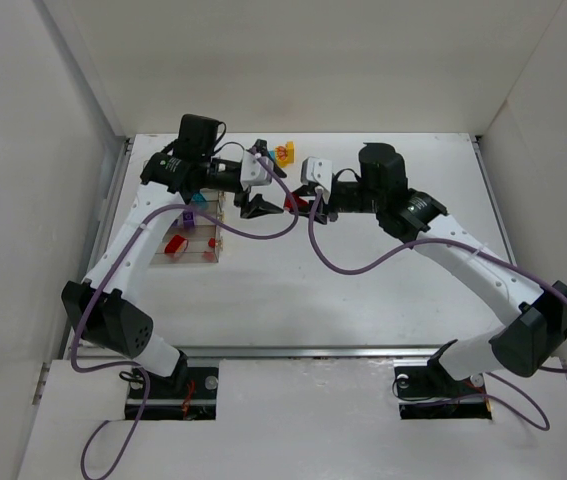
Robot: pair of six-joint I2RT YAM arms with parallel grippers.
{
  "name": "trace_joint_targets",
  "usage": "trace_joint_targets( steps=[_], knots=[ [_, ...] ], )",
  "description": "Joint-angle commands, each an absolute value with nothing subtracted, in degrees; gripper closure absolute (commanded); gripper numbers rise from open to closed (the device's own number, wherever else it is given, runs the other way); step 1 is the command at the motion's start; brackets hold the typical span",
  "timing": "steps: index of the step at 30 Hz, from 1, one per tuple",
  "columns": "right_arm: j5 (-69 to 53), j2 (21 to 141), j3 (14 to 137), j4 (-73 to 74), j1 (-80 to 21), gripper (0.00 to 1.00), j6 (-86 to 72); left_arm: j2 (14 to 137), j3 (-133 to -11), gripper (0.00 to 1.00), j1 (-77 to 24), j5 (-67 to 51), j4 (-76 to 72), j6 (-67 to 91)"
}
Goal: Sort the legos into containers by color
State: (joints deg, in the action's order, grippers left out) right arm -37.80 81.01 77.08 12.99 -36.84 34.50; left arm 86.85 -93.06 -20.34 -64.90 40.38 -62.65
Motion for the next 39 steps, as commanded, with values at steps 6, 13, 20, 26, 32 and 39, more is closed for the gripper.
trace_joint_targets(
  steps=[6,13,20,26,32,39],
  knots=[
    [-39.55,80.16,77.52,10.99,-37.44,1.0,35.24,86.31,-94.57,0.37,-20.57,-68.12,40.78,-61.34],
    [-39.55,80.16,78.05,10.99,-37.44,1.0,35.24,86.31,-93.34,0.37,-21.62,-68.12,41.48,-62.67],
    [-40.08,80.68,78.05,10.99,-37.44,1.0,35.24,86.31,-93.34,0.45,-22.76,-67.59,41.48,-62.67],
    [-40.08,80.16,78.05,10.99,-37.44,1.0,35.24,86.31,-93.87,0.77,-22.76,-66.45,42.01,-62.67],
    [-40.08,80.16,78.05,10.99,-37.44,1.0,35.24,86.31,-93.87,1.0,-22.76,-66.45,42.01,-62.67],
    [-38.42,80.16,77.52,10.99,-37.44,0.59,33.58,86.31,-93.34,1.0,-22.76,-64.61,41.48,-61.61]
  ],
)
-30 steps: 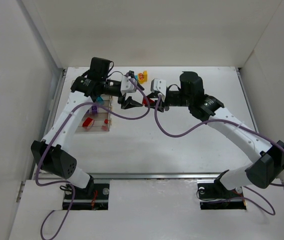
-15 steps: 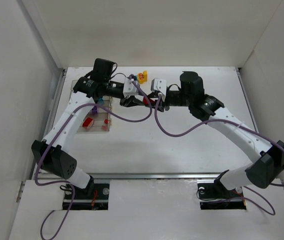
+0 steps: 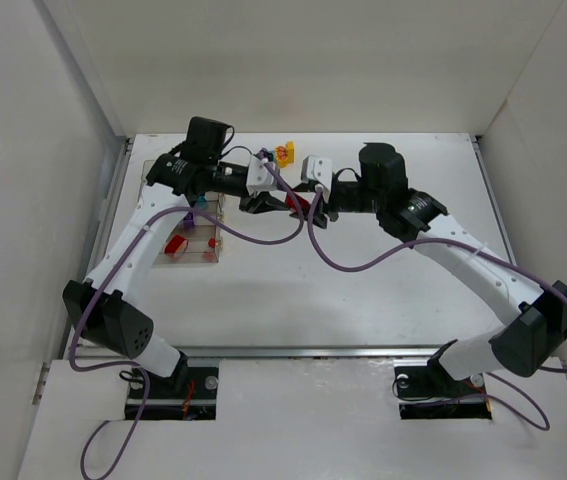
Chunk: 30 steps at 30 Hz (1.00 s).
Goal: Sort the legos into containers by color
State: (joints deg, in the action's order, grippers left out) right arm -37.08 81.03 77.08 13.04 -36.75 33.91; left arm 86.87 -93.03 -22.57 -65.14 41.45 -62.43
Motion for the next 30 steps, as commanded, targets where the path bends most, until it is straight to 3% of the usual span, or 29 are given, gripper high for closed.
trace_joint_targets(
  steps=[1,2,3,11,17,22,30],
  knots=[
    [-37.89,80.16,77.52,10.99,-37.44,0.32,33.05,86.31,-93.34,1.0,-22.76,-64.6,40.96,-61.61],
    [-37.88,80.68,77.52,10.99,-37.44,0.2,31.92,86.31,-93.34,1.0,-22.76,-63.73,40.96,-61.61],
    [-37.01,80.68,77.52,10.99,-37.44,0.0,31.9,86.31,-92.82,1.0,-22.76,-62.85,40.96,-61.61],
    [-29.81,81.21,76.99,10.46,-37.44,0.0,29.44,82.89,-86.06,1.0,-15.39,-58.37,39.56,-60.29],
    [-27.43,81.82,75.85,9.14,-37.44,0.0,28.83,80.24,-76.67,1.0,-3.53,-52.83,38.94,-60.29],
    [-27.42,83.58,76.38,9.14,-37.44,0.0,28.83,76.03,-66.99,1.0,4.29,-47.64,39.91,-70.21],
    [-29.18,85.86,78.31,9.14,-37.44,0.0,28.31,76.03,-57.75,1.0,10.63,-45.27,24.12,-64.88]
  ],
)
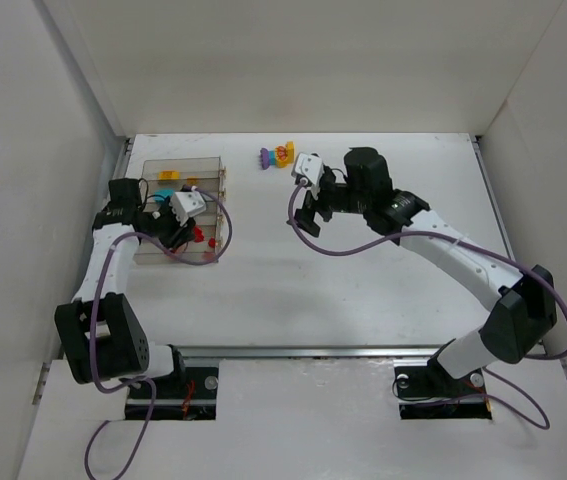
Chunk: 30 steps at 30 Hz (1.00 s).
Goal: Sort the legos into containers by color
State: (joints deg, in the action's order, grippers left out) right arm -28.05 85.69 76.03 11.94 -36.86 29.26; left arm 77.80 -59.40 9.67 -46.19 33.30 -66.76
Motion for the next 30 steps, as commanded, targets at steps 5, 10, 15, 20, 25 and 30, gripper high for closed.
trace_joint_targets(
  steps=[5,10,15,20,25,30],
  knots=[
    [-28.56,85.35,78.31,9.14,-37.44,0.0,28.3,77.25,-56.07,1.0,11.16,-43.15,22.41,-64.86],
    [-28.04,85.34,77.78,9.14,-37.44,0.0,28.3,78.84,-54.93,0.69,11.69,-41.4,21.71,-64.61],
    [-28.04,85.34,78.39,9.14,-37.44,0.0,28.3,78.84,-55.46,0.47,11.69,-40.87,24.08,-65.82],
    [-28.04,86.48,79.45,9.14,-37.44,0.0,28.3,79.37,-55.98,0.31,11.69,-40.25,24.08,-65.83],
    [-23.39,89.37,82.61,9.14,-37.44,0.0,22.44,80.5,-59.58,0.12,11.69,-42.27,24.08,-62.24],
    [-6.72,98.07,93.76,9.31,-35.16,0.0,8.37,81.65,-64.25,0.12,11.69,-44.3,22.25,-52.16]
  ],
)
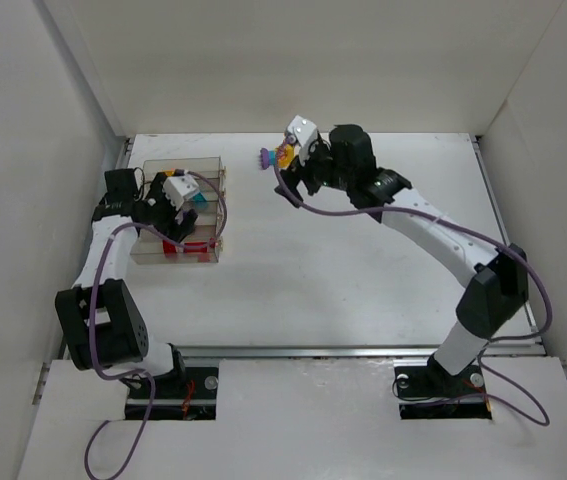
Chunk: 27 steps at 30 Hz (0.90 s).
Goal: Sort the legos into containers by color
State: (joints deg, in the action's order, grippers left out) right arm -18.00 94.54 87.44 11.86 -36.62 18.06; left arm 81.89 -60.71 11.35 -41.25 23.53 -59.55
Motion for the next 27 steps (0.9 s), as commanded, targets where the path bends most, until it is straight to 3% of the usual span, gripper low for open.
trace_joint_targets(
  steps=[1,5,11,15,20,27],
  knots=[
    [-4.94,99.91,98.83,9.32,-35.16,0.0,6.96,81.65,-64.94,0.12,11.08,-43.77,21.02,-49.86],
    [0.86,110.7,110.37,9.32,-34.11,0.0,3.61,81.65,-65.48,0.12,8.62,-38.07,15.4,-41.85],
    [15.11,128.21,131.44,8.61,-33.05,0.0,-2.8,82.17,-65.48,0.12,3.87,-19.27,9.68,-35.51],
    [17.31,138.14,139.8,7.82,-30.41,0.0,-16.94,83.49,-66.01,0.12,2.72,-16.88,8.53,-33.49],
    [17.76,150.19,147.2,2.03,-29.79,0.02,-19.6,85.77,-67.76,0.12,2.72,-17.4,8.53,-32.26],
    [21.11,152.13,144.32,-1.57,-29.79,0.03,-23.99,88.68,-69.95,0.12,2.11,-12.75,7.38,-30.23]
  ],
)
